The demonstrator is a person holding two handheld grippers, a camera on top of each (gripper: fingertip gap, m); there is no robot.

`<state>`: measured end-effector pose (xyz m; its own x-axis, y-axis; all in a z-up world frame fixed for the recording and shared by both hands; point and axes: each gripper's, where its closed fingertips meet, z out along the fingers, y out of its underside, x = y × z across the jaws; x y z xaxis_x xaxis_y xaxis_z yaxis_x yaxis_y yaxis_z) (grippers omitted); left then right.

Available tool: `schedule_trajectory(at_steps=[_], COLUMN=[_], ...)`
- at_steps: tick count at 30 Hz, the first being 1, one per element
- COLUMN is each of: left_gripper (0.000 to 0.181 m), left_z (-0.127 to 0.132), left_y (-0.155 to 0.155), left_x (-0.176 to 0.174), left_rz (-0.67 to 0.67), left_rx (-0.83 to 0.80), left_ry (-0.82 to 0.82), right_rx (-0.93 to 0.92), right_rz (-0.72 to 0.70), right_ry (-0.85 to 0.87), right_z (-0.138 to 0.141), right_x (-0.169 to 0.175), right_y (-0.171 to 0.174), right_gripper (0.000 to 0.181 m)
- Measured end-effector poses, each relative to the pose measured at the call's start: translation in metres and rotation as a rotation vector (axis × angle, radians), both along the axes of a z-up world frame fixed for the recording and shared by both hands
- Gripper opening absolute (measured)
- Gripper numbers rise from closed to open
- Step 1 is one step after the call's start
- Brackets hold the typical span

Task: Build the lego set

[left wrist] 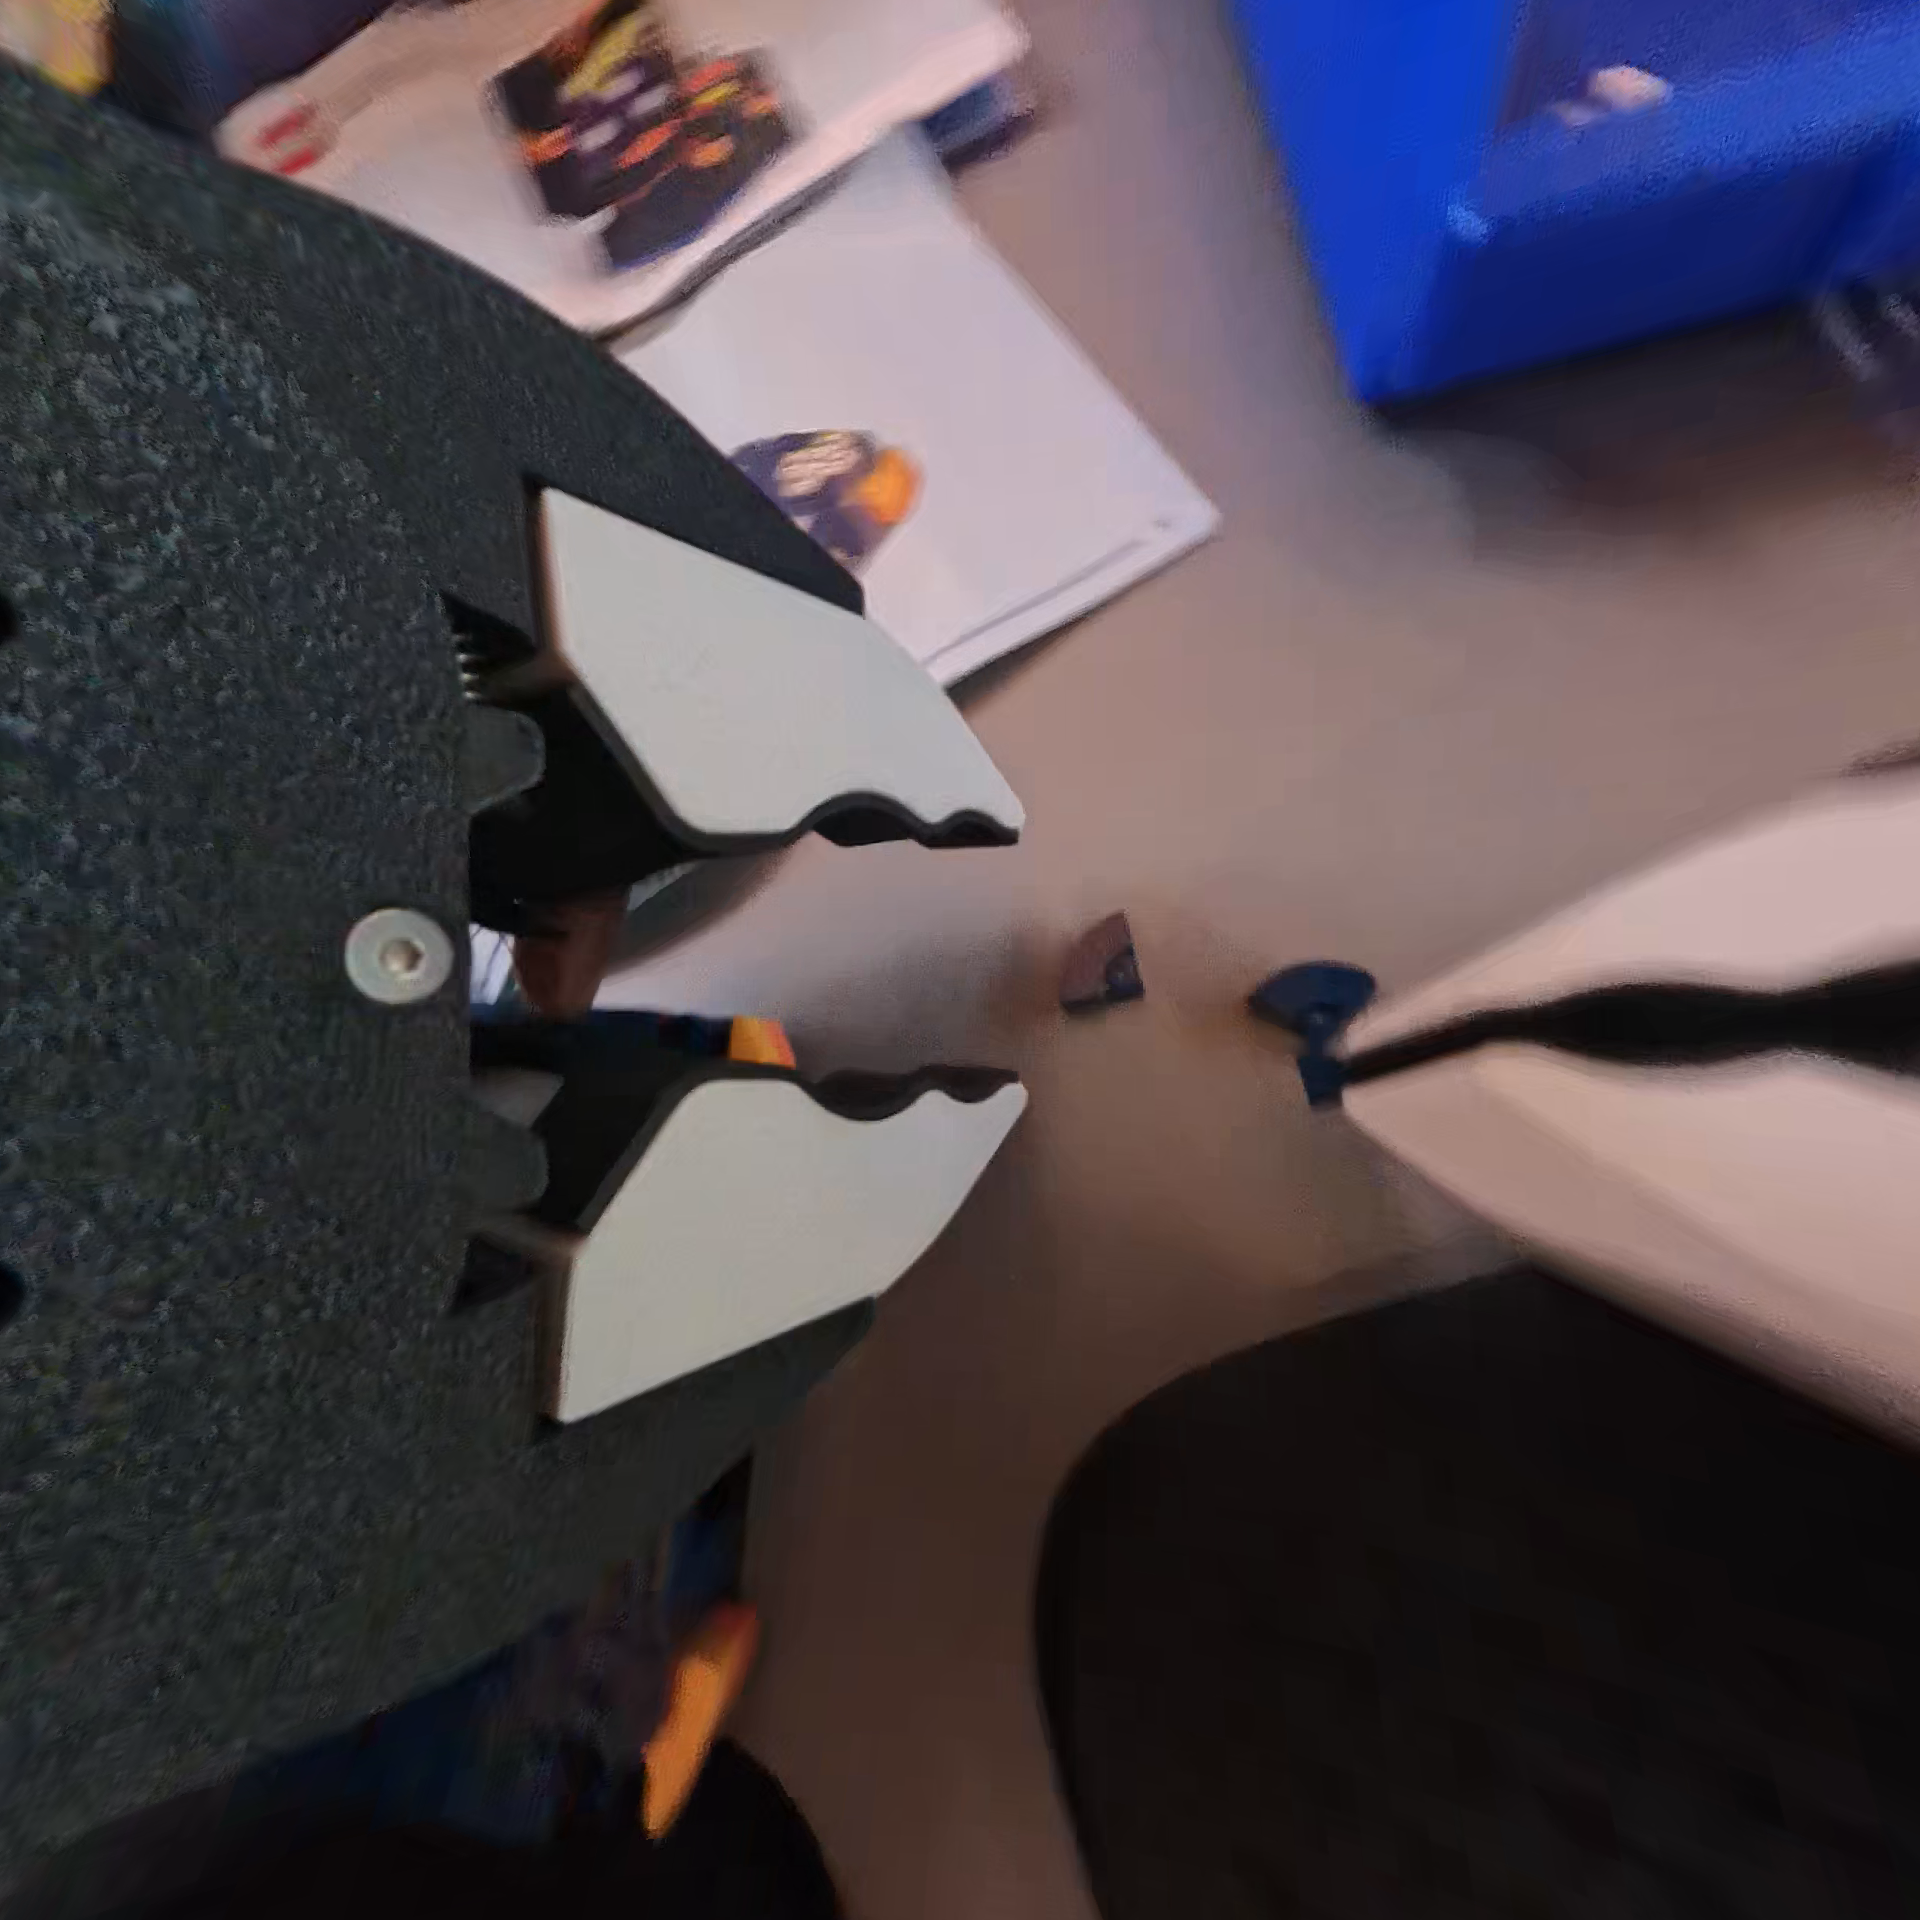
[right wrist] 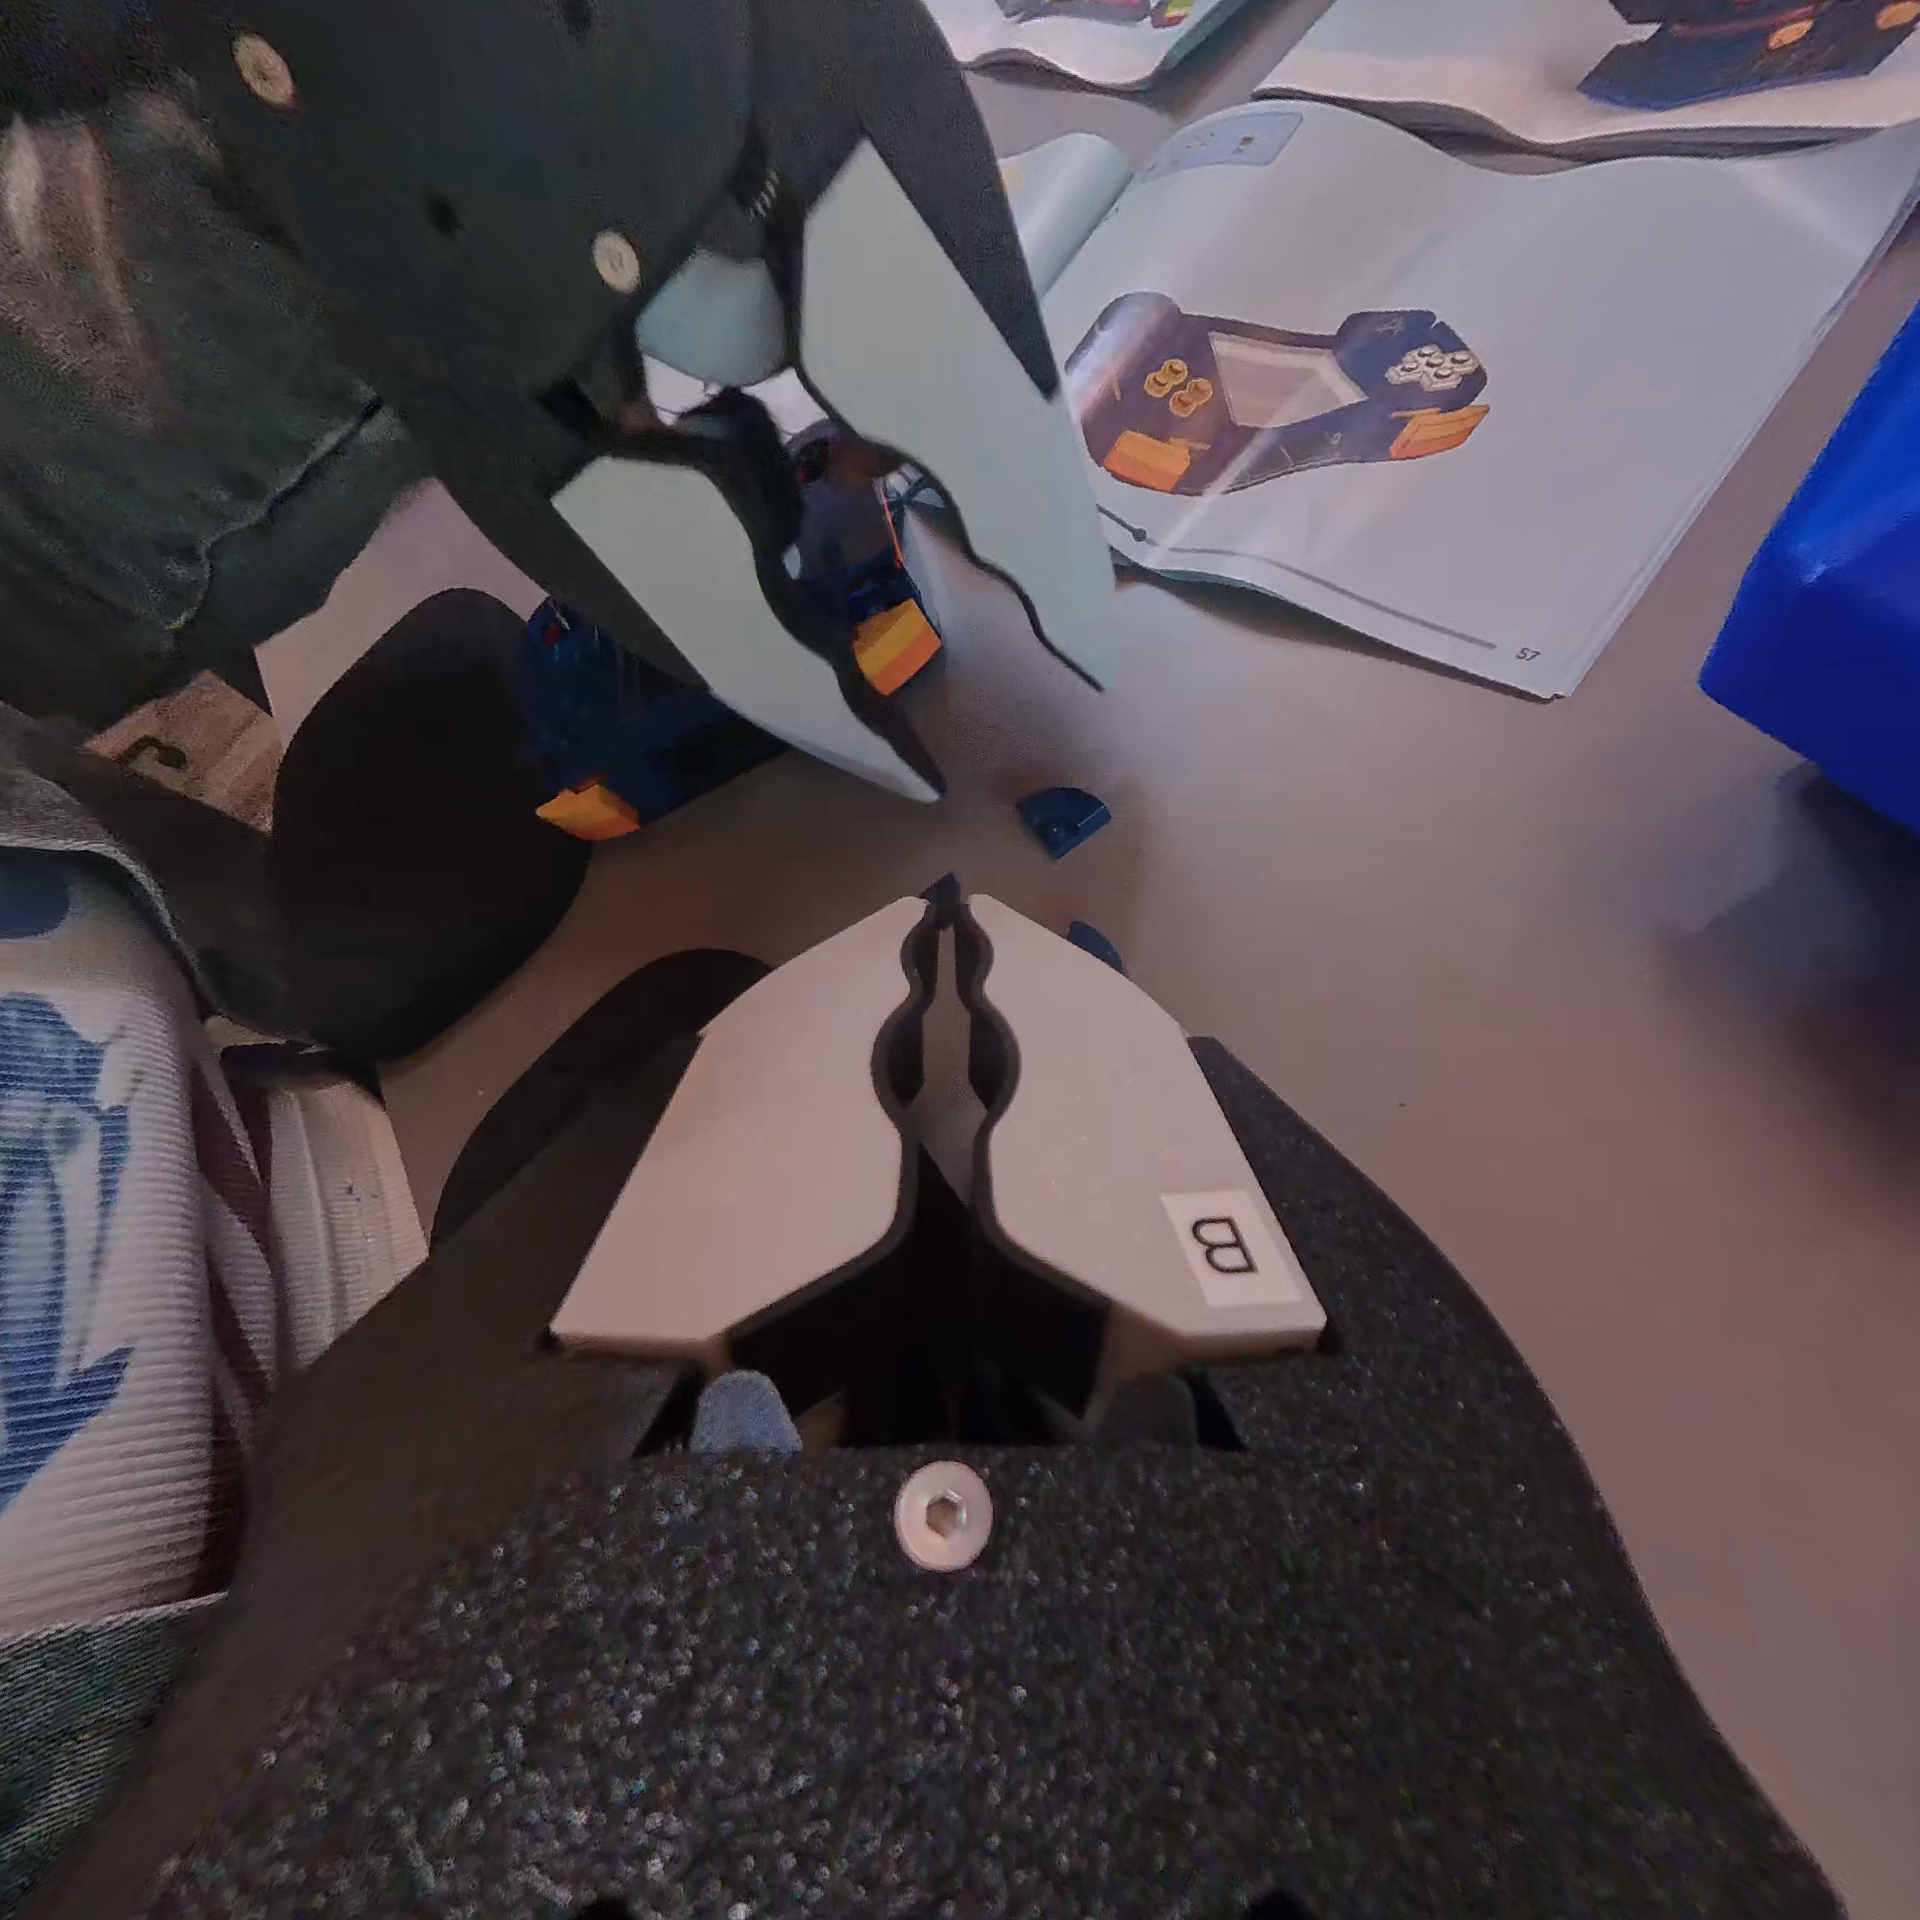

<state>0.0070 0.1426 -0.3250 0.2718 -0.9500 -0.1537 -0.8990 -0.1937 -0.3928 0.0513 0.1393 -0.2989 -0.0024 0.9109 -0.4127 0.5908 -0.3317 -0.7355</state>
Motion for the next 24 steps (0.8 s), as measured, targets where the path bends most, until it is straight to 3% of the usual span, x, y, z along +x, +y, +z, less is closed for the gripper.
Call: schedule_trajectory(at_steps=[3,7,10,14,16,18,24], left_gripper=[0.043,0.025,0.022,0.022,0.023,0.032,0.029], left_z=[-0.010,-0.009,-0.015,-0.012,-0.003,0.007,0.004], left_y=[0.003,0.005,0.002,-0.007,-0.019,-0.026,-0.034], left_x=[0.011,0.018,0.012,0.006,0.013,0.012,-0.004], left_rz=[-0.295,-0.385,-0.276,0.123,0.241,0.251,0.147], left_rx=[0.026,-0.086,-0.176,-0.310,-0.410,-0.428,-0.393], left_ry=[-0.008,-0.122,-0.104,-0.118,-0.209,-0.249,-0.141], right_rx=[-0.009,-0.022,-0.021,-0.028,-0.028,-0.030,-0.024], right_rz=[-0.004,-0.016,-0.034,-0.058,-0.064,-0.054,-0.042], right_ry=[-0.007,-0.015,-0.023,-0.032,-0.039,-0.038,-0.045], right_z=[0.000,0.000,-0.001,-0.003,-0.006,-0.006,-0.006], right_x=[-0.001,0.002,0.003,0.002,-0.001,-0.004,-0.007], right_y=[-0.001,-0.002,-0.001,0.002,0.001,-0.003,-0.012], right_gripper=[0.002,0.002,0.002,0.002,0.002,0.002,0.002])
